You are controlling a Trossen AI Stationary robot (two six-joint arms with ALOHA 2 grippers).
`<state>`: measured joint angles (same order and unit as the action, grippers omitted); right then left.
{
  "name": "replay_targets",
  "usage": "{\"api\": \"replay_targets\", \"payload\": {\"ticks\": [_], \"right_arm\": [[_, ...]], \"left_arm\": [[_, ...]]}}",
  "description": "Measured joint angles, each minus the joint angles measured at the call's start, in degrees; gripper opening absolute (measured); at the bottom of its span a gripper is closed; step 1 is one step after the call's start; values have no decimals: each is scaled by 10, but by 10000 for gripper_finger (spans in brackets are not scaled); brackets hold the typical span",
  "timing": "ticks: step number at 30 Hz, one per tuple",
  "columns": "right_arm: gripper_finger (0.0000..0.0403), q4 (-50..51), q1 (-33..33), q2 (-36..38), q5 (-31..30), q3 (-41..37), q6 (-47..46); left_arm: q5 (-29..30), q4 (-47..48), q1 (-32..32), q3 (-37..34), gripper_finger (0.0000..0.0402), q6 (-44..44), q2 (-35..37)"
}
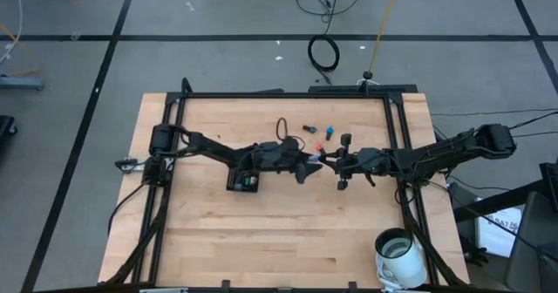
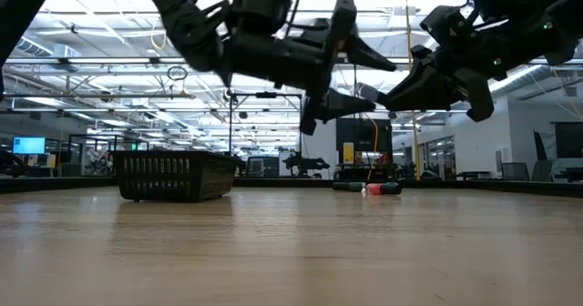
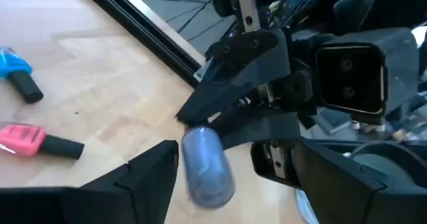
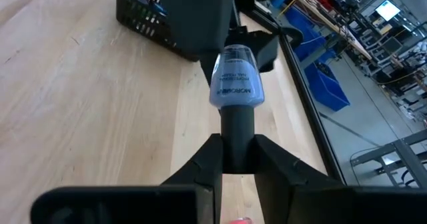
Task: Pick & Place Nail Polish
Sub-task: Put the light blue nail polish into the basket
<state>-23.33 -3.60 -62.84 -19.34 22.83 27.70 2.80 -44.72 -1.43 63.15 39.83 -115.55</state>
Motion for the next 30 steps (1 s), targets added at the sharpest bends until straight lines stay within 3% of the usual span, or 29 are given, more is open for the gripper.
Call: {"api": "replay_targets", "payload": {"ticks": [6,12,25,30], "right_arm": [[47,0,0,0,-2,0,0],[47,1,0,0,-1,0,0],[47,0,0,0,-5,0,2],[64,-4,0,0,-14,0,-22]], "left_arm": [[2,80,0,50,274,-31,1],[5,95,0,55,232,-26,1],[30,116,-1,55,57,-31,1],[26,122,-1,55,56,-102,10]]}}
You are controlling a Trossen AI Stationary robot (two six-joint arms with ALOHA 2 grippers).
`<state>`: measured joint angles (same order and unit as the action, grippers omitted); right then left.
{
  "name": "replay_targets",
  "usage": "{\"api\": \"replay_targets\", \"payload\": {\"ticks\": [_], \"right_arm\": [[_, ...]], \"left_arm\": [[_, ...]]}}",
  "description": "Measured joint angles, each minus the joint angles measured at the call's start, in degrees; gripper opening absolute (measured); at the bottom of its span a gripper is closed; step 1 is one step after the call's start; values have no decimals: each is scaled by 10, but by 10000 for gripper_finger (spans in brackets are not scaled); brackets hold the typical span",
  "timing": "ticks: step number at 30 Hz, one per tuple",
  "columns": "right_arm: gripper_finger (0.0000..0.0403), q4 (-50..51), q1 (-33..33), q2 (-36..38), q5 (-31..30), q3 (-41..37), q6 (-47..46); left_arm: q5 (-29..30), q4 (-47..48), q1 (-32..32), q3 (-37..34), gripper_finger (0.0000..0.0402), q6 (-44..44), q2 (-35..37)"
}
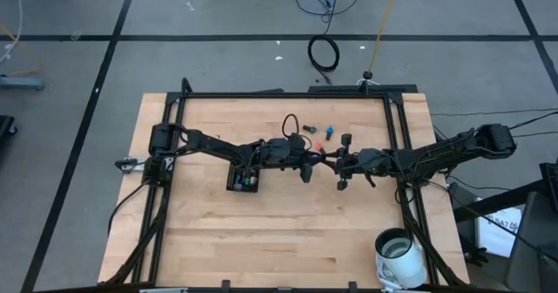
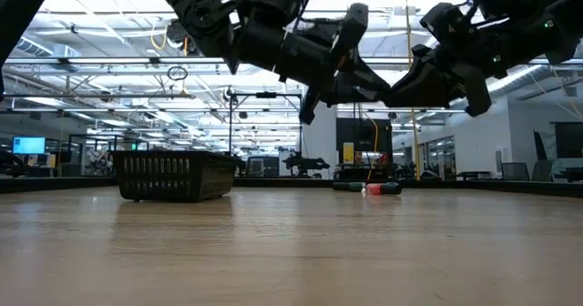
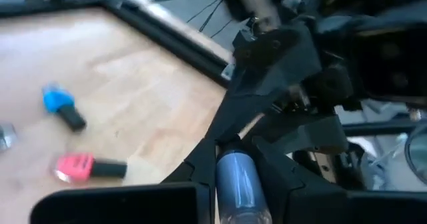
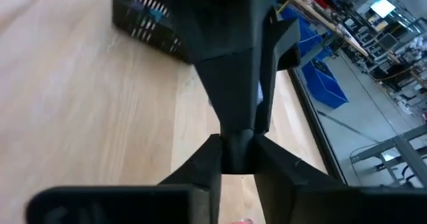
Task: Pick & Place Nail Polish
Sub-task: Put the light blue nail polish into the basket
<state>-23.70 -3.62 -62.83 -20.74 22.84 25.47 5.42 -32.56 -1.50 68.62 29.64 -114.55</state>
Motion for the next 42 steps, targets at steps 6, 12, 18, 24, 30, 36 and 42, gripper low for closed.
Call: {"api": "replay_targets", "payload": {"ticks": [6,12,18,24,30,36,42], "right_arm": [[182,-3,3,2,-11,0,-71],[240,-11,3,15,-52,0,-104],[240,6,3,29,-63,-1,-111],[226,4,3,30,-63,0,-113],[216,0,3,30,-63,0,-111],[215,-4,6,30,-62,0,-111],[212,-4,10,30,-63,0,-114]], "left_arm": [[14,55,10,1,55,-126,61],[148,174,54,-13,55,-245,137],[242,183,89,-126,55,-220,229],[348,139,141,-291,55,-131,324],[423,115,204,-389,55,-38,349],[440,122,223,-428,55,47,349],[433,142,221,-436,55,68,349]]}}
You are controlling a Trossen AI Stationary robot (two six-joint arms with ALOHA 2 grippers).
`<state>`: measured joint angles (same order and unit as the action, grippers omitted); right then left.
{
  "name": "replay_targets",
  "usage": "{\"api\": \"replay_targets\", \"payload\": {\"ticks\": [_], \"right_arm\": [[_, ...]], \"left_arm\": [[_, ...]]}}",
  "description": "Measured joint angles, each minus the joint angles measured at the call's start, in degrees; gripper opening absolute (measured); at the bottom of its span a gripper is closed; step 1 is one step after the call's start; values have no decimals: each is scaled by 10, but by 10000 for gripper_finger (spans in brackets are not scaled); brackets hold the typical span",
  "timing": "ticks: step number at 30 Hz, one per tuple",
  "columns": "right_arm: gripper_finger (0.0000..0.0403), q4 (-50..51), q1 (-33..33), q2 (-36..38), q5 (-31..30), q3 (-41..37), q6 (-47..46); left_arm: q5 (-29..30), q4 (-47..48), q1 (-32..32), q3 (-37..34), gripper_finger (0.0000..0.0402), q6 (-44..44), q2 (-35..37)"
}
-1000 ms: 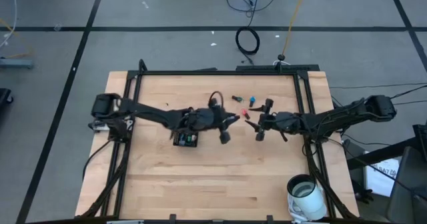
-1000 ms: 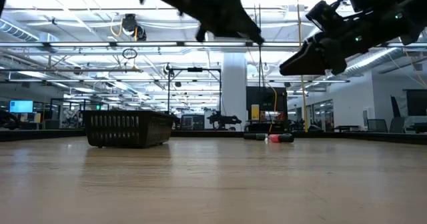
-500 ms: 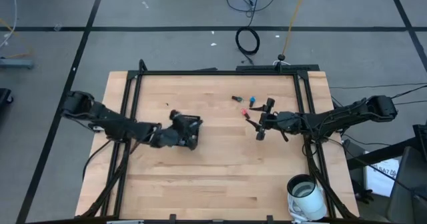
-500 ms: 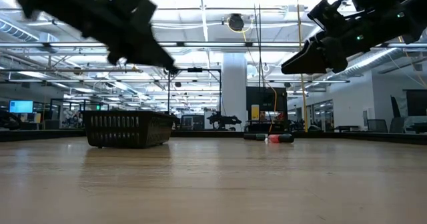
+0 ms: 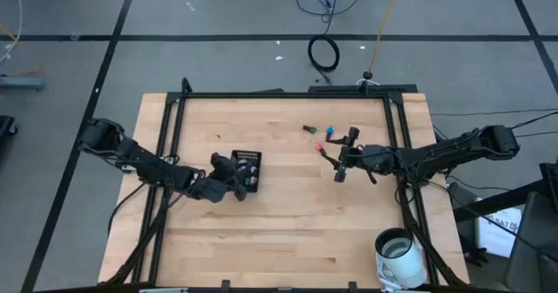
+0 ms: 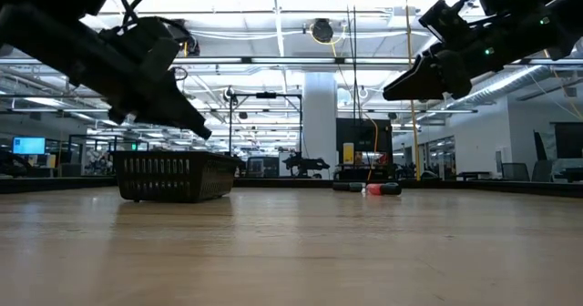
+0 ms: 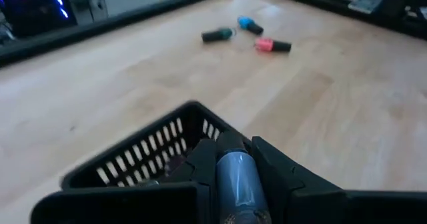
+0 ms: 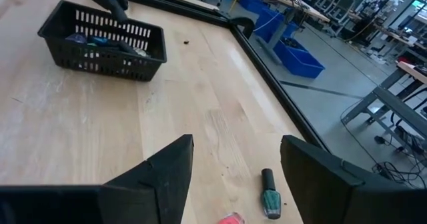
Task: Pick & Place Nail Polish
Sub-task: Put the light blue nail polish into the basket, then put the pink nail polish into the basket
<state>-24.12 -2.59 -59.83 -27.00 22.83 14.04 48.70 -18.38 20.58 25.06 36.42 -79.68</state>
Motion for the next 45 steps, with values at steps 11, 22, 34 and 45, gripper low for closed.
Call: {"api": "replay_targets", "payload": {"ticks": [11,22,34,45], "right_arm": [[212,0,0,0,0,0,-1],[212,0,5,-3,2,0,-42],[211,40,76,-103,64,0,-242],[210,-24,109,-242,64,0,-238]], "left_arm": [[-114,33,-19,0,141,30,0],[-97,22,-20,0,153,7,0],[-93,-176,-40,0,154,-155,0],[-92,-289,-89,0,154,-252,0]]}}
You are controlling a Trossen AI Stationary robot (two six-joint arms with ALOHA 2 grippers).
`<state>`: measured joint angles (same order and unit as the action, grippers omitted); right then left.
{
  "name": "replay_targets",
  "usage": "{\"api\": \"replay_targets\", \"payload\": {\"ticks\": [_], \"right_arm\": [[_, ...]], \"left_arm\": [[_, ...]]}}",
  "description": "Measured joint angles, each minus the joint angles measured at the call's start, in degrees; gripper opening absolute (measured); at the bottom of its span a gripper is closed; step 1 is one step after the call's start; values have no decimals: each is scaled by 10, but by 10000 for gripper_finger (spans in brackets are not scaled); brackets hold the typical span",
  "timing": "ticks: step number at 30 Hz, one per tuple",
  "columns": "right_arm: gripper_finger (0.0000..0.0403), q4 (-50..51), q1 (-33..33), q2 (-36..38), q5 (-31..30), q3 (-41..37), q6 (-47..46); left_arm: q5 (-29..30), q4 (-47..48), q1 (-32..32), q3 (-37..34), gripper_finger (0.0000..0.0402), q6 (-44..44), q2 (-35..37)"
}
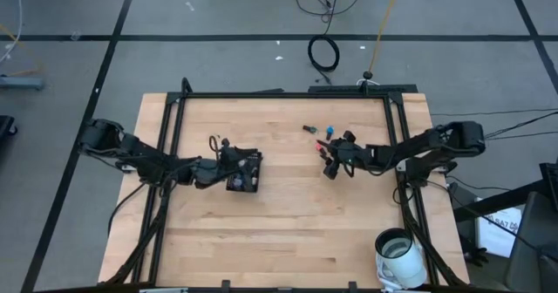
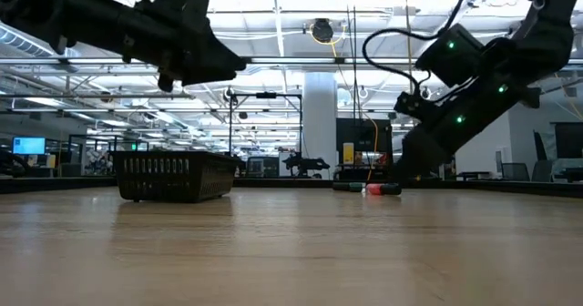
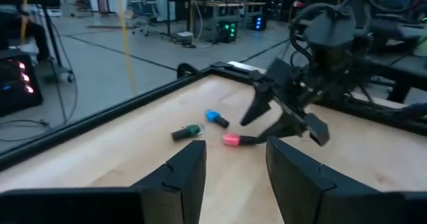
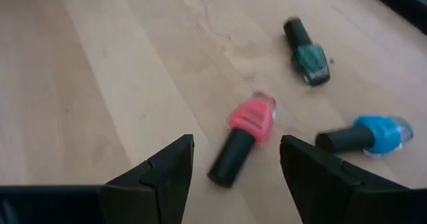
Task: Pick & Place Nail Polish
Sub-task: Put the pink nail polish into the basket
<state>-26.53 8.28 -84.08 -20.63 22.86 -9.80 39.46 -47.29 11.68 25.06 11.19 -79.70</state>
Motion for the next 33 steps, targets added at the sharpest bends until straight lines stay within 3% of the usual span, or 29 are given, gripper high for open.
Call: {"api": "replay_targets", "payload": {"ticks": [15,29,33], "right_arm": [[200,-37,50,-75,86,1,13],[56,-31,68,-79,147,1,66],[51,-31,68,-79,147,1,111]], "left_arm": [[-10,18,-36,0,154,-3,0],[-10,35,-36,0,154,12,0],[-10,35,-36,0,154,12,0]]}}
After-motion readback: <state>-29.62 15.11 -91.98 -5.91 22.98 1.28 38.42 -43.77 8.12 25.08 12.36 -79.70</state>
